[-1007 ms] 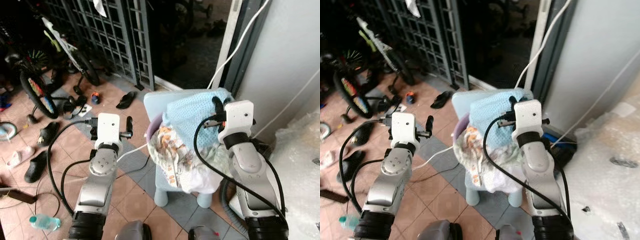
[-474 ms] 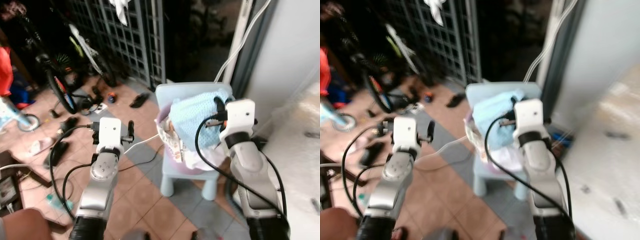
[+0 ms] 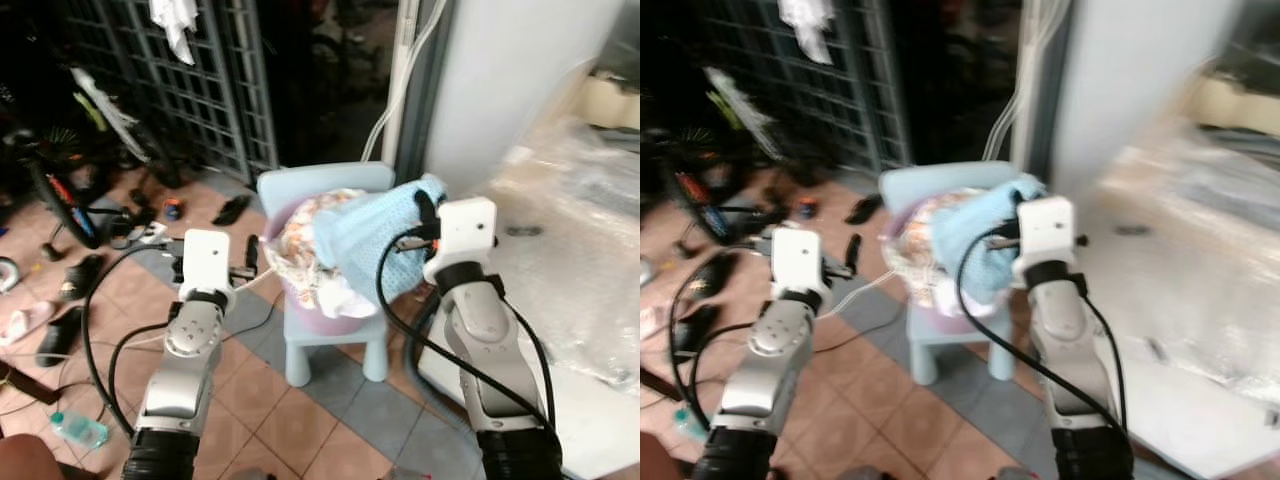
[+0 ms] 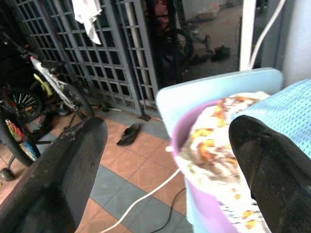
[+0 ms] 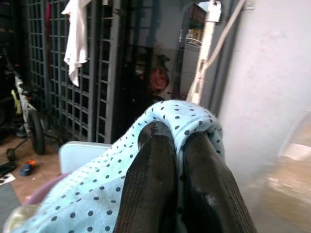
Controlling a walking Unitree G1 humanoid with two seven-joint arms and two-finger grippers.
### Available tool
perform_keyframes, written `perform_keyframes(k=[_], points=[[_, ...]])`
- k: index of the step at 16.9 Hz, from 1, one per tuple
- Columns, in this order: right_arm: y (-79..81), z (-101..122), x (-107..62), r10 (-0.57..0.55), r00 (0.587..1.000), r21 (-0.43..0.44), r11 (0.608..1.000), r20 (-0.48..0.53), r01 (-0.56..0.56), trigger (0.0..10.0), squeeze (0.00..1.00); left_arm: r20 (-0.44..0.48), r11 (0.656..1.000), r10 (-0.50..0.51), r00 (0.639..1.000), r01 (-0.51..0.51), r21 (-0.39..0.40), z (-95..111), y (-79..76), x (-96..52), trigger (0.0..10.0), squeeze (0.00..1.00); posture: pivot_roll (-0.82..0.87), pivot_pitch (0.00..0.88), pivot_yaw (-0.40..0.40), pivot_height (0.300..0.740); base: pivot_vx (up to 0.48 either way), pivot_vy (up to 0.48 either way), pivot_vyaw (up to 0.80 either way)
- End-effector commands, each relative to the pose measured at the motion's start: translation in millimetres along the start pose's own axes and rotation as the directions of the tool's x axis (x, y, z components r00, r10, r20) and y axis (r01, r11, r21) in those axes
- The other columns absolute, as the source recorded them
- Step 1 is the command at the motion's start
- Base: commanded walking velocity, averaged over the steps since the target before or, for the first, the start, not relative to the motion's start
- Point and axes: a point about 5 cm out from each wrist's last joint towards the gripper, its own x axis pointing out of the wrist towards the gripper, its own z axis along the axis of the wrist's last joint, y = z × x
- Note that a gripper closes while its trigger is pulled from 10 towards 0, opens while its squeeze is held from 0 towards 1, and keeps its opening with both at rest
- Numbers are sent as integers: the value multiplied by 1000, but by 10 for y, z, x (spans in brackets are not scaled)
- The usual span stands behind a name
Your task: Clothes washing
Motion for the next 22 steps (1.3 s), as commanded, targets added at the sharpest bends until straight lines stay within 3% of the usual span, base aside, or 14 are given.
perform_keyframes(k=[1, 6, 12, 18, 22], points=[[-39, 45, 19, -9, 1000, -15, 1000, 17, 9, 10000, 0, 1, 1000, -17, 1000, 17, 0, 4, -29, -10, 10000, 0, -90, 0, 101, 740, 0, -416, -800], [-65, 48, 36, -22, 1000, -28, 999, 22, 22, 10000, 0, -1, 1000, -17, 1000, 17, 5, -3, -19, -12, 10000, 0, -88, 0, 101, 740, 0, -407, 0], [-51, 35, 41, -13, 1000, -20, 1000, 21, 14, 10000, 0, -26, 998, 0, 1000, -1, -63, -14, -52, -9, 10000, 0, -89, 0, 97, 740, 0, 0, 0], [-5, -253, -148, 15, 998, -48, 999, -69, -18, 10000, 0, -45, 995, -3, 999, -1, -99, -69, -11, -51, 10000, 0, -90, 0, 95, 740, 0, 381, -667], [-38, -522, -325, -29, 989, -72, 997, -148, 18, 10000, 0, -54, 995, 2, 999, -7, -95, -102, 29, -52, 10000, 0, -88, 0, 98, 740, 0, 0, -800]])
